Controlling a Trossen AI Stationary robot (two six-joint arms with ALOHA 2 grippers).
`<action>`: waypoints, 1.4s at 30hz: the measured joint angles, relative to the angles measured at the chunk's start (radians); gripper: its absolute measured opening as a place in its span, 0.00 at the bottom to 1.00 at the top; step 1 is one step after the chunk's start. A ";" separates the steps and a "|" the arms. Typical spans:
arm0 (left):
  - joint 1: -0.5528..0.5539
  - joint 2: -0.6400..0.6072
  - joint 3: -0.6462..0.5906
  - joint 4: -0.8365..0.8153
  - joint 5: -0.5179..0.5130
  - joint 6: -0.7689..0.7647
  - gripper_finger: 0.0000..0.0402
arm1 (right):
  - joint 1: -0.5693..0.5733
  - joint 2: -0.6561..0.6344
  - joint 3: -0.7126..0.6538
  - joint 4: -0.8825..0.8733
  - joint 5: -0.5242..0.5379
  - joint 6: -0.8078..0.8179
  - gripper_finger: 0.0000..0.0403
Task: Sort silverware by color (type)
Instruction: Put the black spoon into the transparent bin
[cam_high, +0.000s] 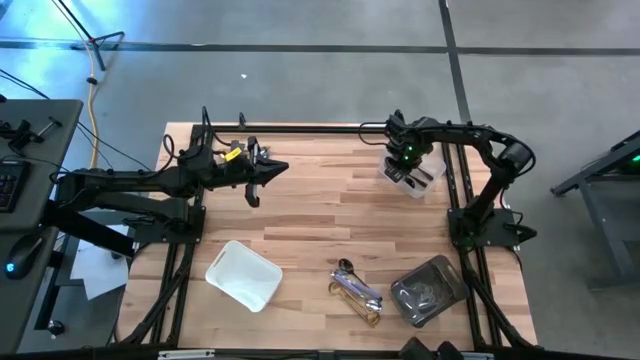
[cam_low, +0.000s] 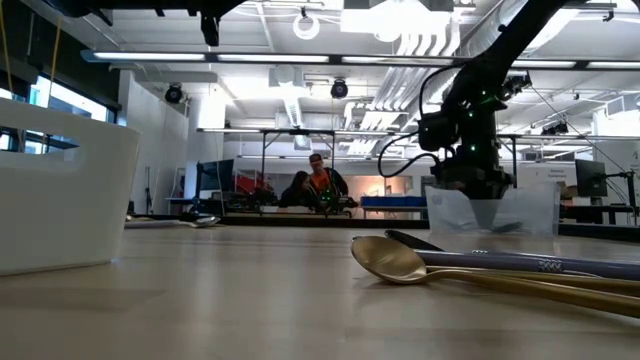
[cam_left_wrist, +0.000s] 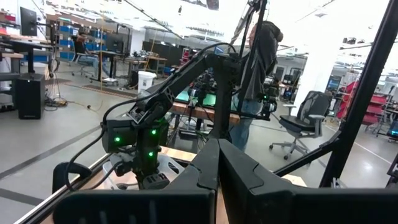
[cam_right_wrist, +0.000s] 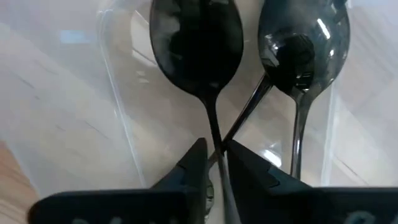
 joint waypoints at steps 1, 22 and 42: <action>0.000 0.000 0.000 0.000 0.000 0.000 0.00 | 0.000 0.000 0.000 0.000 -0.001 0.008 0.16; 0.000 -0.010 0.000 0.001 0.010 0.000 0.00 | 0.002 -0.126 0.117 -0.282 0.022 -0.071 0.38; 0.000 -0.021 0.000 -0.001 0.010 -0.026 0.00 | 0.343 -0.890 -0.331 0.661 -0.229 0.427 0.37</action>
